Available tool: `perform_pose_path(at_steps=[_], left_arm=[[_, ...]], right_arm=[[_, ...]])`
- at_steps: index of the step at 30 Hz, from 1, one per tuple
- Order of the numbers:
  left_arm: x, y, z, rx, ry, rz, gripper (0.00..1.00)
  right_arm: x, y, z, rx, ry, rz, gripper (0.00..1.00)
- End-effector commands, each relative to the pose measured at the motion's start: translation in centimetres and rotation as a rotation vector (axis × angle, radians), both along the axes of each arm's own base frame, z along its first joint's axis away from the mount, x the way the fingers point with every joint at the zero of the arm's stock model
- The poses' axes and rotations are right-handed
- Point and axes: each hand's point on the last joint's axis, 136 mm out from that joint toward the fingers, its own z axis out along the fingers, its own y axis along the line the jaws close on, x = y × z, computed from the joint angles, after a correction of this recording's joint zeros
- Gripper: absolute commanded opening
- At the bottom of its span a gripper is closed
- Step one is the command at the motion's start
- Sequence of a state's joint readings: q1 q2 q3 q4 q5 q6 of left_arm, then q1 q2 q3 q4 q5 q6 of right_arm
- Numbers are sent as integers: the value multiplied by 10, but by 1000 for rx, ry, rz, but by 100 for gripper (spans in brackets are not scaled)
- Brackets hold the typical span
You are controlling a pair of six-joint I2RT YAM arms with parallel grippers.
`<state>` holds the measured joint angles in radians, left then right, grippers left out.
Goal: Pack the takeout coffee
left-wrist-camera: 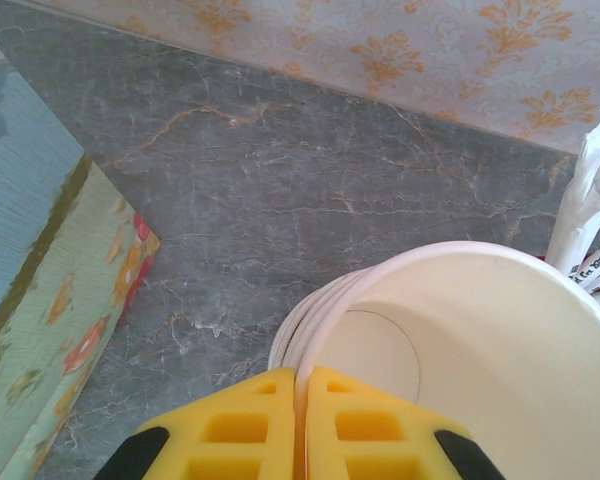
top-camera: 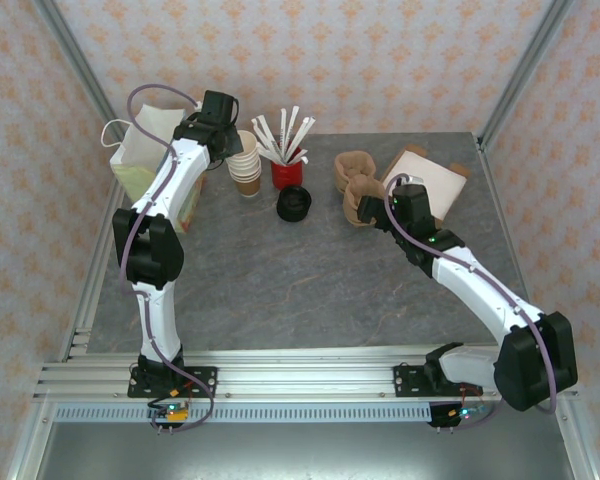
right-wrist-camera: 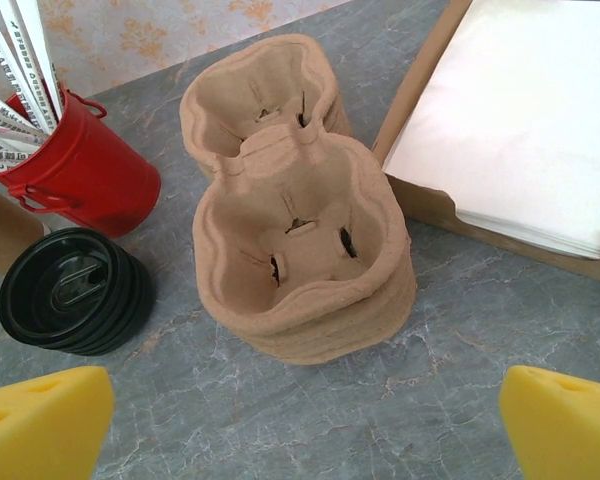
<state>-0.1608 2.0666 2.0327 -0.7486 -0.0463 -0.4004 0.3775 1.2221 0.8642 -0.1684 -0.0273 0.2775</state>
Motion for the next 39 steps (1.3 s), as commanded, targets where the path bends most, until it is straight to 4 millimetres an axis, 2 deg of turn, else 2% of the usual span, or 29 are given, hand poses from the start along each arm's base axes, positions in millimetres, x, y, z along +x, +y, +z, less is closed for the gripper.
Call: perform_pose_path(at_steps=[1, 11, 20, 21, 27, 30, 31, 35, 39], left_arm=[[1, 5, 20, -21, -35, 27, 7], [-7, 15, 62, -23, -120, 58, 2], [-16, 14, 104, -102, -214, 61, 0], [-22, 14, 120, -116, -248, 59, 0], [-43, 5, 170, -203, -362, 20, 0], [-63, -7, 192, -267, -415, -32, 0], [-73, -12, 196, -277, -426, -51, 0], [-115, -34, 187, -279, -421, -122, 0], [-163, -62, 142, -250, -342, -224, 0]], right_arm=[[2, 4, 10, 10, -7, 2, 99], [2, 4, 12, 8, -5, 5, 99], [1, 5, 16, 15, -6, 6, 99], [1, 5, 18, 14, -9, 9, 99], [-2, 4, 30, 16, -32, 13, 99], [-2, 5, 34, 16, -39, 25, 99], [-5, 5, 44, 26, -61, 30, 99], [-7, 5, 52, 29, -77, 38, 99], [-8, 4, 51, 9, -63, 40, 99]])
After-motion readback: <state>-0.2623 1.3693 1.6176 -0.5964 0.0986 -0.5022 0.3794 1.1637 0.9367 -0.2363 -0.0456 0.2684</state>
